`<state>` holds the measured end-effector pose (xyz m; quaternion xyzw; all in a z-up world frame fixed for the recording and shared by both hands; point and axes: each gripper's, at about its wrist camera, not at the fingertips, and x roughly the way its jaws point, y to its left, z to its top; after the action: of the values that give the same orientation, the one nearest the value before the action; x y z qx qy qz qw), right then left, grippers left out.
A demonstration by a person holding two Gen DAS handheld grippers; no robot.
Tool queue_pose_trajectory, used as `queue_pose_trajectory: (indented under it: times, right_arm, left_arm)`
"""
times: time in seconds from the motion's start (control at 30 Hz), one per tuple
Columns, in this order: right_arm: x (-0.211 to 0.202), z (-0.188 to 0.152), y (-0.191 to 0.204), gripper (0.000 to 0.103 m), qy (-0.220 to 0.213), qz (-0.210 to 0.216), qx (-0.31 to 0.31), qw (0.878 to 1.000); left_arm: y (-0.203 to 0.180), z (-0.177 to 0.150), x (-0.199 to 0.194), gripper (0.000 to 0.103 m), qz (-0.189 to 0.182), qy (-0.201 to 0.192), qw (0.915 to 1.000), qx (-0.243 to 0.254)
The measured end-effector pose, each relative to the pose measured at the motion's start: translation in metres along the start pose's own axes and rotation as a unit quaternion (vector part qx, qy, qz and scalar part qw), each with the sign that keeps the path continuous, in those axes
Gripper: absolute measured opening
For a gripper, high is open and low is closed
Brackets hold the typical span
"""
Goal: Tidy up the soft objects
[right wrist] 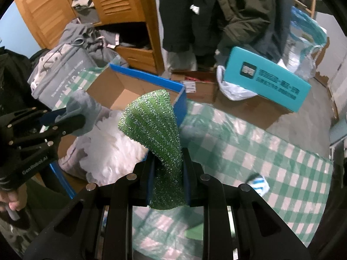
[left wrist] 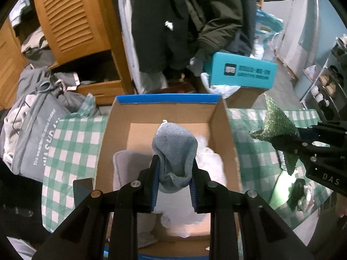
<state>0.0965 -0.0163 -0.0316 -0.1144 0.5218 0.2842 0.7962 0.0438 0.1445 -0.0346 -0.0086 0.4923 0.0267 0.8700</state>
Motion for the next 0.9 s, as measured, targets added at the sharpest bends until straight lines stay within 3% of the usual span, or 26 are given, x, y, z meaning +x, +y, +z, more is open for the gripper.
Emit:
queue_pose_trajectory:
  times: [0.6, 0.9]
  right_arm:
    - [0.065, 0.048, 0.035, 0.021, 0.033, -0.009, -0.024, 0.999]
    - [0.088, 0.062, 0.041, 0.021, 0.046, 0.011, -0.017, 0.999]
  left_arm:
    - [0.038, 0.018, 0.051, 0.024, 0.021, 0.032, 0.9983, -0.044]
    - [0.049, 0.022, 0.066, 0.028, 0.033, 0.043, 0.9966, -0.062]
